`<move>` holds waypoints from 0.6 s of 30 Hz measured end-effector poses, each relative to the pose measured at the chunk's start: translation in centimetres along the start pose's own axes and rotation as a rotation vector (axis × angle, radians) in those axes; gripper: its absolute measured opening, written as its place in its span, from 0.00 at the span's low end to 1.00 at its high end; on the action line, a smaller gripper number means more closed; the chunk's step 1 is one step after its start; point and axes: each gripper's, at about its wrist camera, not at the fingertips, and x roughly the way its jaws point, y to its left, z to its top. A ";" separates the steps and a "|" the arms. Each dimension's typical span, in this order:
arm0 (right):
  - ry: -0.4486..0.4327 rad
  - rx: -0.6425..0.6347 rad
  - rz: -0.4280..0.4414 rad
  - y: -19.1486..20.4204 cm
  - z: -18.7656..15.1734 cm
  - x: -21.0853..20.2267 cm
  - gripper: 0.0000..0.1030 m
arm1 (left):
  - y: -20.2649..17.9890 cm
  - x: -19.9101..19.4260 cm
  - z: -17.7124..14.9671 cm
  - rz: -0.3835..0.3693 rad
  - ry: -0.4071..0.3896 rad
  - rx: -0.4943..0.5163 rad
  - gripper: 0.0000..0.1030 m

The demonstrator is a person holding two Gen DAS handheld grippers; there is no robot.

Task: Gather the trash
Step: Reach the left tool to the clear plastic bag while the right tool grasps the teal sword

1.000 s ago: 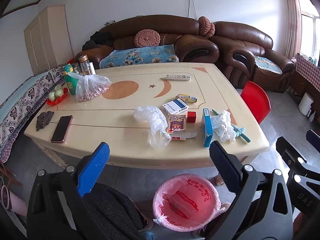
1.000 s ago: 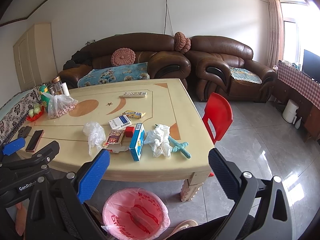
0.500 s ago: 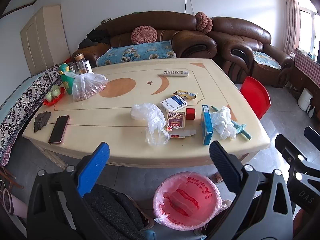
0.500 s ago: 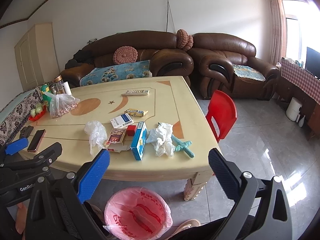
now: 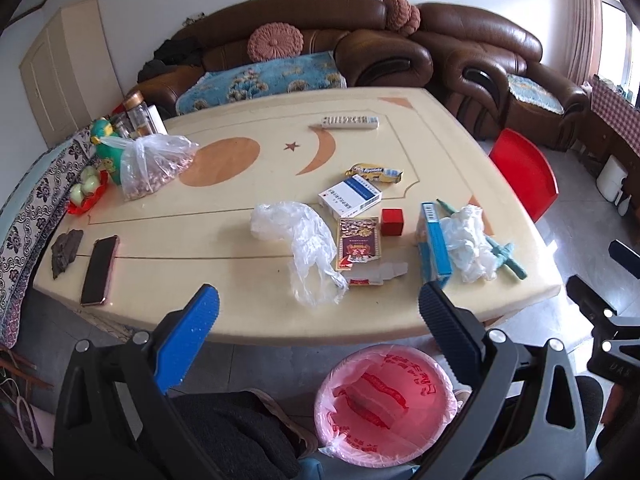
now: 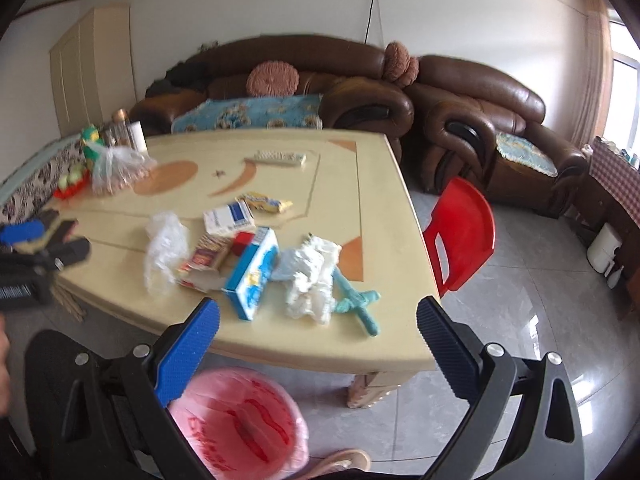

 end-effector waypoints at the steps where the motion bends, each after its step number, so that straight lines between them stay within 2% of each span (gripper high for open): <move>1: 0.011 -0.006 0.006 -0.4 0.1 0.7 0.94 | 0.1 0.6 0.3 -0.005 0.009 -0.002 0.95; 6: 0.074 -0.045 0.053 -2.3 1.0 4.4 0.93 | 0.9 4.5 2.6 -0.037 0.083 0.003 0.95; 12: 0.152 -0.020 0.131 -5.4 2.9 8.5 0.85 | 2.2 9.1 5.3 -0.073 0.177 -0.047 0.95; 18: 0.271 -0.059 0.180 -6.8 4.6 12.7 0.64 | 2.5 13.6 6.4 -0.065 0.271 -0.079 0.95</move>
